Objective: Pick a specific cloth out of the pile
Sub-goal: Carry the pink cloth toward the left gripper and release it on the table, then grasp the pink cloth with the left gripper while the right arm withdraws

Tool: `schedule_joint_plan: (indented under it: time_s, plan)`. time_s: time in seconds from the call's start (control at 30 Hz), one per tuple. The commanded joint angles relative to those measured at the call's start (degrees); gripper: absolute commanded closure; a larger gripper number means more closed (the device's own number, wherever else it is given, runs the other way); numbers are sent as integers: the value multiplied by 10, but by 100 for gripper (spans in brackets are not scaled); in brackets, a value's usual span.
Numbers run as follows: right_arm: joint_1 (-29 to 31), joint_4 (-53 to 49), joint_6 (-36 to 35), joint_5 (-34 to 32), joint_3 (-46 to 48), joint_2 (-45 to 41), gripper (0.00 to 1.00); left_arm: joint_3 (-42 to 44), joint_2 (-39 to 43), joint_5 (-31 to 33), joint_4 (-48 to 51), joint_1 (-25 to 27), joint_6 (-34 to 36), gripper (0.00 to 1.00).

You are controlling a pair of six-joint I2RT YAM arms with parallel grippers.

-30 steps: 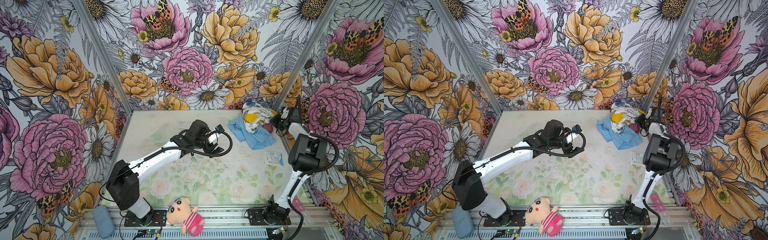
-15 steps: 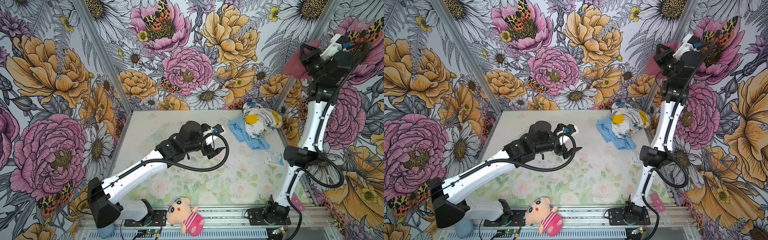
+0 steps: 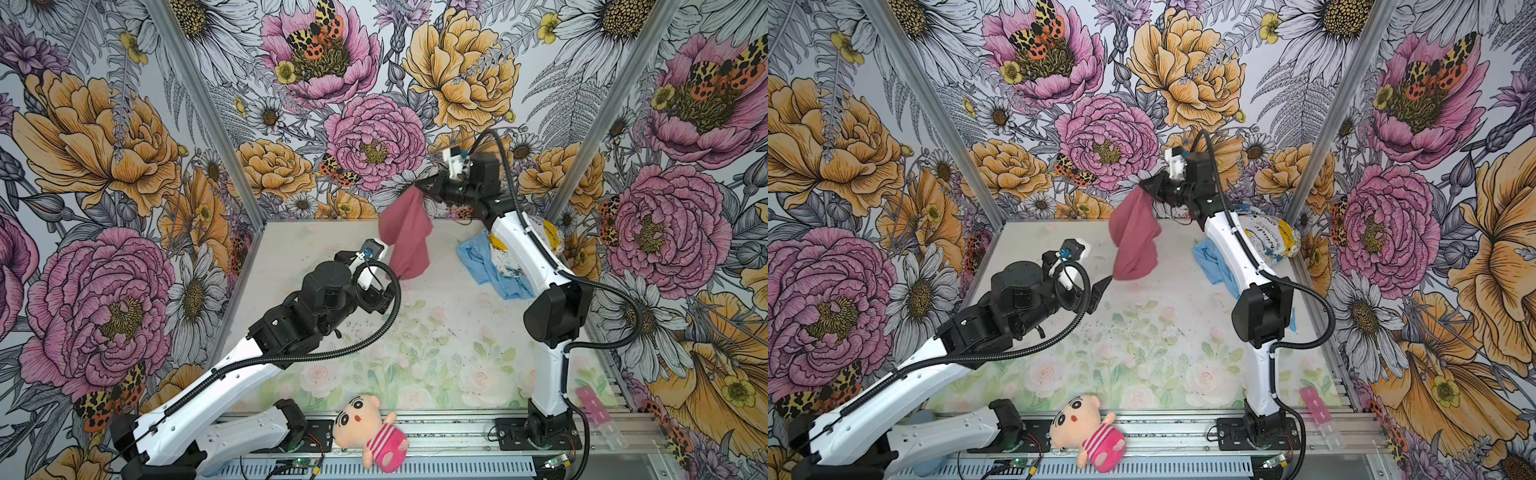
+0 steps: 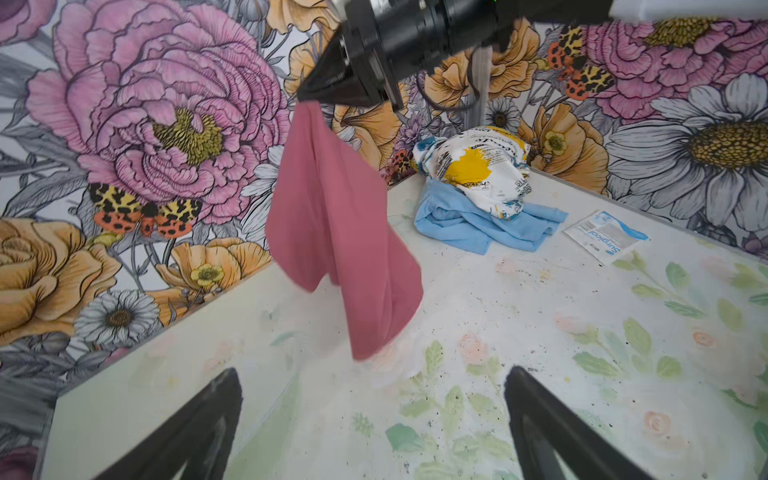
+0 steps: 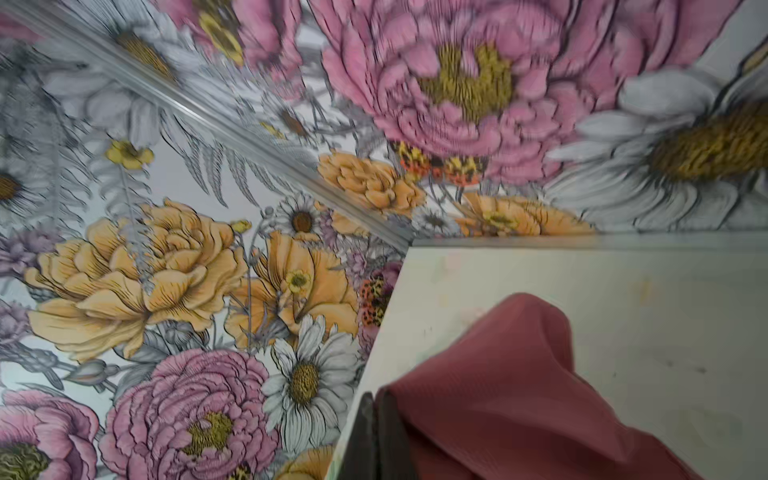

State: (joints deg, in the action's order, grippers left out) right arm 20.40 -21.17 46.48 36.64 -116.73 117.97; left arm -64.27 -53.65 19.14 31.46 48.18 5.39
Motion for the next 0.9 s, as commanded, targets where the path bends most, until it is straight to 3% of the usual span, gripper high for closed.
schedule_joint_plan:
  time_s: [0.0,0.03,0.13,0.23,0.43,0.47,0.57,0.7,0.87]
  plan:
    - [-11,96,-31,-36,124,-48,87,34,23,38,65,-22,-85,1]
    - [-12,143,-13,-40,179,-60,84,40,26,39,75,-26,-90,1]
    - [-25,289,51,-29,328,-97,54,53,32,44,97,-40,-103,1]
    - [-29,319,48,-16,414,-133,53,58,13,33,103,-85,-121,1]
    - [9,252,-33,-73,566,-268,49,59,-122,-102,102,-299,-189,6]
    - [28,219,-57,-106,584,-296,41,55,-156,-121,100,-335,-198,10]
    - [91,174,-102,-186,637,-369,1,44,-253,-195,64,-406,-210,33]
    - [155,174,-87,-246,703,-441,1,19,-355,-194,51,-429,-226,47]
    - [227,173,-79,-280,742,-488,1,64,-378,-171,23,-434,-262,48]
